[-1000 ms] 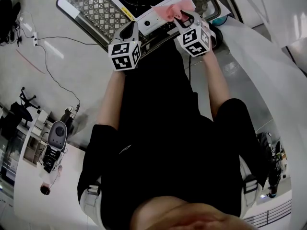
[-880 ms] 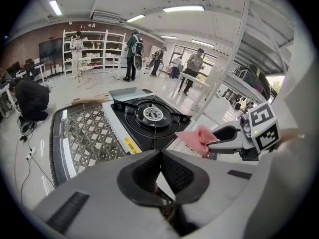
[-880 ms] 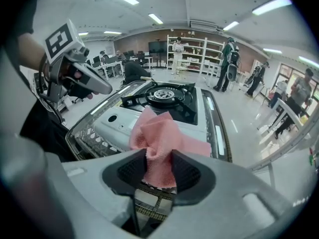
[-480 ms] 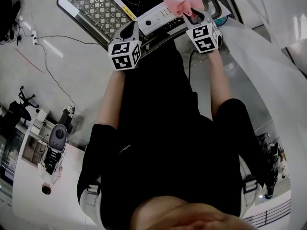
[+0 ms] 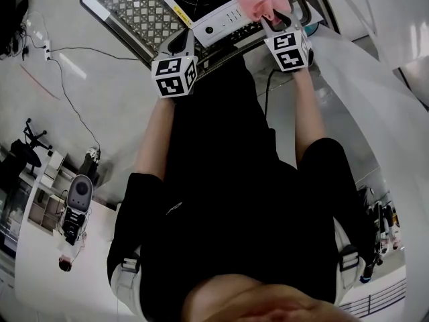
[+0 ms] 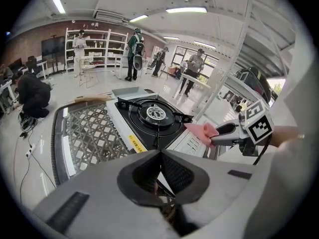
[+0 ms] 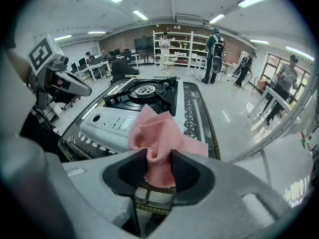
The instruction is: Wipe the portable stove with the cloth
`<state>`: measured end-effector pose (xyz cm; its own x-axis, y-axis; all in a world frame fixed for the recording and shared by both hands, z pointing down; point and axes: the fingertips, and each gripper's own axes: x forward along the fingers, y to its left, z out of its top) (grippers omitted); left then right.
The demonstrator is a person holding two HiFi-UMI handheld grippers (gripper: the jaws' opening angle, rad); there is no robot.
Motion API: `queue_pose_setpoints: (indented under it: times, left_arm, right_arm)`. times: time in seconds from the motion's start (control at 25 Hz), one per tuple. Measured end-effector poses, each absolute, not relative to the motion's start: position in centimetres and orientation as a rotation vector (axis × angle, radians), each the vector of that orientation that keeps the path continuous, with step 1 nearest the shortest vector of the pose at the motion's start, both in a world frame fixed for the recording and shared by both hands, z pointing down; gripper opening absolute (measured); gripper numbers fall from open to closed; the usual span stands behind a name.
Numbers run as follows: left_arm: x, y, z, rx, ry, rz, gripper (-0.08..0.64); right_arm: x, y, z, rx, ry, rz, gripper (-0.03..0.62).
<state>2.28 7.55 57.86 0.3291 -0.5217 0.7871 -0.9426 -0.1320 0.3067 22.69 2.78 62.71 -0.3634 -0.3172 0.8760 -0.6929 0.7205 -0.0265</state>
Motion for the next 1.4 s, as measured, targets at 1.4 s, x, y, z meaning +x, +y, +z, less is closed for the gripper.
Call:
queue_pose_setpoints:
  times: [1.4]
  left_arm:
    - [-8.0,10.9,55.9,1.605,-1.544,0.475,0.000]
  right_arm:
    - [1.3,8.2,57.8,0.291,-2.215,0.281,0.063]
